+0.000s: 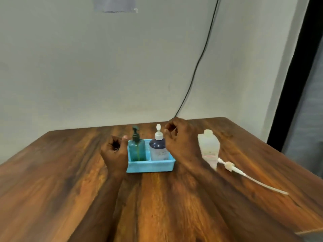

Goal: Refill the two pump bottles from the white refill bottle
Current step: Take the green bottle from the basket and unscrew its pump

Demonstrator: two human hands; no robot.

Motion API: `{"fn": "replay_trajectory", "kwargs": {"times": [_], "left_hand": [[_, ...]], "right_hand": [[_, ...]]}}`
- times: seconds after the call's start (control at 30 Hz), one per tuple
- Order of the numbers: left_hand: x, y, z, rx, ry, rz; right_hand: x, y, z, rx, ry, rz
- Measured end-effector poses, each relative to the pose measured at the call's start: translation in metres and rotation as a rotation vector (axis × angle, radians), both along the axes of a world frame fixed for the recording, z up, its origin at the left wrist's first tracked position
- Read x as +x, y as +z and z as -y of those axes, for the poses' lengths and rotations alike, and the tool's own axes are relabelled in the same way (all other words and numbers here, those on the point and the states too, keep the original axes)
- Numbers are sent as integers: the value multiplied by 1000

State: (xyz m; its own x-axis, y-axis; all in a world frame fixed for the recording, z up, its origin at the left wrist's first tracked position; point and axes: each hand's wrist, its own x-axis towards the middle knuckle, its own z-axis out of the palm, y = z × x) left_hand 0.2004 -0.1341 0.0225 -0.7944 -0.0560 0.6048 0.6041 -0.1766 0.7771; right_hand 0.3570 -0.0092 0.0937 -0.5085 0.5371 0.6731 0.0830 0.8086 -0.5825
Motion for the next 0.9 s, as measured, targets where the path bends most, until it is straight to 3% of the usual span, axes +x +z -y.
{"fn": "replay_trajectory", "kwargs": {"times": [0.13,0.33,0.43,0.57,0.8,0.9], "left_hand": [[-22,-5,-2,-92,31,108],[-43,-17,-8,-564,-136,53],[-44,-10,-7,-683,-234,2],[-43,-11,-5,-740,-334,-61],[-42,-7,-6,-541,-23,2],[-41,-8,-4,-510,-8,-24]], "right_hand": [[-33,-13,21,30,78,52],[-74,-35,31,-52,33,149],[-82,-43,35,-108,5,180],[-85,-43,37,-108,13,170],[-96,-34,36,-182,32,86],[-106,-26,37,-199,76,53]]}}
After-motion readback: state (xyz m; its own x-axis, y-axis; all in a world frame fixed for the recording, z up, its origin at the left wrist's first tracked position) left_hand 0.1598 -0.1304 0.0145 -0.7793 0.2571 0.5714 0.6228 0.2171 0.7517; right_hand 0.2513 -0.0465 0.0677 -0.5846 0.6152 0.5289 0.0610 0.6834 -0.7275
